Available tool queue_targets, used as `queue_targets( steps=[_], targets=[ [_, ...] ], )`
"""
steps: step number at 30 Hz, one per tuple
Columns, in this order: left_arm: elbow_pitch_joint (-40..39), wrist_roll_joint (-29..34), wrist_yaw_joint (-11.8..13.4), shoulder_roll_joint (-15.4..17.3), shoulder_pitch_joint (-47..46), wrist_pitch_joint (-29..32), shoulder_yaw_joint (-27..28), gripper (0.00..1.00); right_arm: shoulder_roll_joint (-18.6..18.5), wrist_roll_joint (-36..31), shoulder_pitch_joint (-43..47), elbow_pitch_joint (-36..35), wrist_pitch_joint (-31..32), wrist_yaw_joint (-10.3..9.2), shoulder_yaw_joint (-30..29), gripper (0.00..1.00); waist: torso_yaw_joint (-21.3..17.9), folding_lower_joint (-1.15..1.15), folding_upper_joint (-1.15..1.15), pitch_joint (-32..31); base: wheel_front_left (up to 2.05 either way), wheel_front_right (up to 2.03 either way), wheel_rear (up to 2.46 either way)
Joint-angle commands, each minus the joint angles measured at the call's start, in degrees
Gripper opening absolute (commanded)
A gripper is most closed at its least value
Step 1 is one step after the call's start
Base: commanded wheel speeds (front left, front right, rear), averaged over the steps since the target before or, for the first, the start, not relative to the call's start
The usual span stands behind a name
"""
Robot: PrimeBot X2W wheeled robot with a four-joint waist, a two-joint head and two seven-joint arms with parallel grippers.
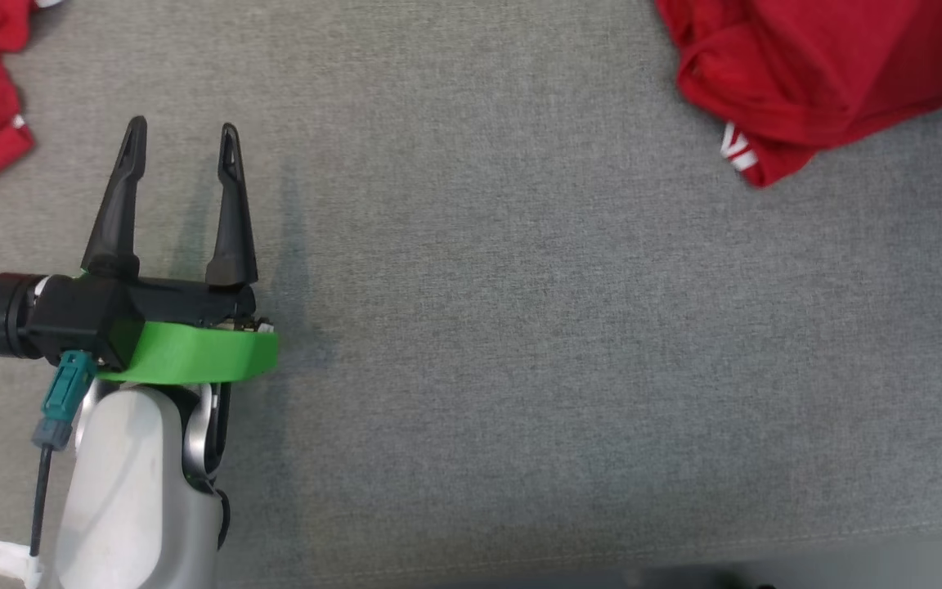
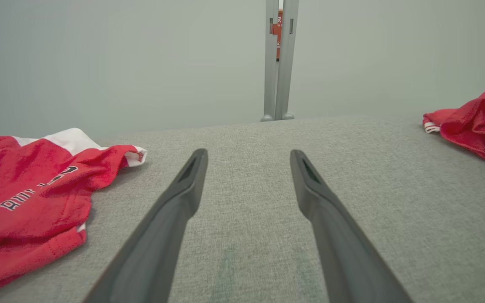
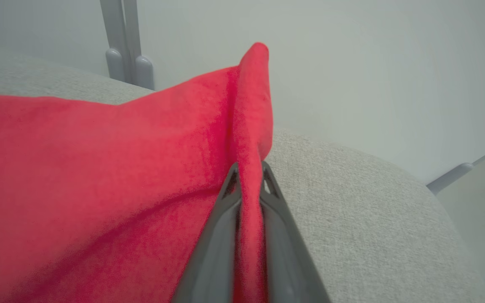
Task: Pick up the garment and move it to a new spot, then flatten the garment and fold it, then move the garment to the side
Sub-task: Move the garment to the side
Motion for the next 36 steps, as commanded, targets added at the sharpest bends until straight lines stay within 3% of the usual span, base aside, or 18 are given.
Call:
queue_targets(
  steps=[1,6,12,19,24,25,26,27,36],
  targets=[
    [-0.58,0.93,-0.22,0.72,-1.67,0.01,0.14,1.0,-1.66,0.62,-1.13,-0.58,0.39,-0.13,-0.36,0.0,-5.75,-0.02,0.0,7.01,0.0,0.0,0.0],
    [-2.39,2.25,-0.39,2.31,-2.68,0.02,0.35,1.0,-7.5,2.17,-3.38,-2.35,1.47,-0.13,-2.32,0.0,-9.16,-0.02,0.0,9.74,0.0,0.0,0.0],
    [-4.59,3.49,-0.26,4.26,-1.91,0.03,0.74,1.0,-11.15,3.53,-5.71,-3.21,2.49,-0.13,-3.62,0.0,-12.29,-0.02,0.0,11.62,0.0,0.0,0.0],
    [-6.0,4.05,-0.12,4.91,-0.97,0.12,0.21,1.0,-13.59,3.71,-9.38,-1.7,4.01,-0.13,-4.46,0.0,-12.84,-0.02,0.0,12.11,0.0,0.0,0.0],
    [-6.61,4.06,0.17,5.38,-0.38,0.15,0.27,1.0,-13.06,3.29,-11.7,0.1,4.59,-0.13,-3.83,0.0,-13.5,-0.02,0.0,12.5,0.0,0.0,0.0],
    [-6.46,3.96,0.23,5.31,-0.39,0.22,0.19,1.0,-12.78,3.14,-12.08,0.61,4.33,-0.13,-3.64,0.03,-13.52,-0.02,0.0,12.47,0.0,0.0,0.0],
    [-6.21,3.89,0.16,5.24,-0.47,0.22,0.01,1.0,-12.67,2.72,-12.22,1.0,3.81,-0.13,-3.31,0.45,-13.4,-0.02,0.0,12.36,0.0,0.0,0.0],
    [-5.97,3.71,0.23,5.04,-0.57,0.22,-0.16,1.0,-12.43,2.48,-12.47,1.43,3.11,-0.13,-3.14,1.0,-13.23,-0.02,0.0,12.09,0.0,0.0,0.0],
    [-4.24,2.26,1.1,4.26,2.73,0.2,0.65,1.0,-9.23,-0.29,-12.5,3.11,-3.59,-0.13,-0.82,1.0,-11.16,-0.02,0.0,4.22,0.0,0.0,0.0]
  ],
)
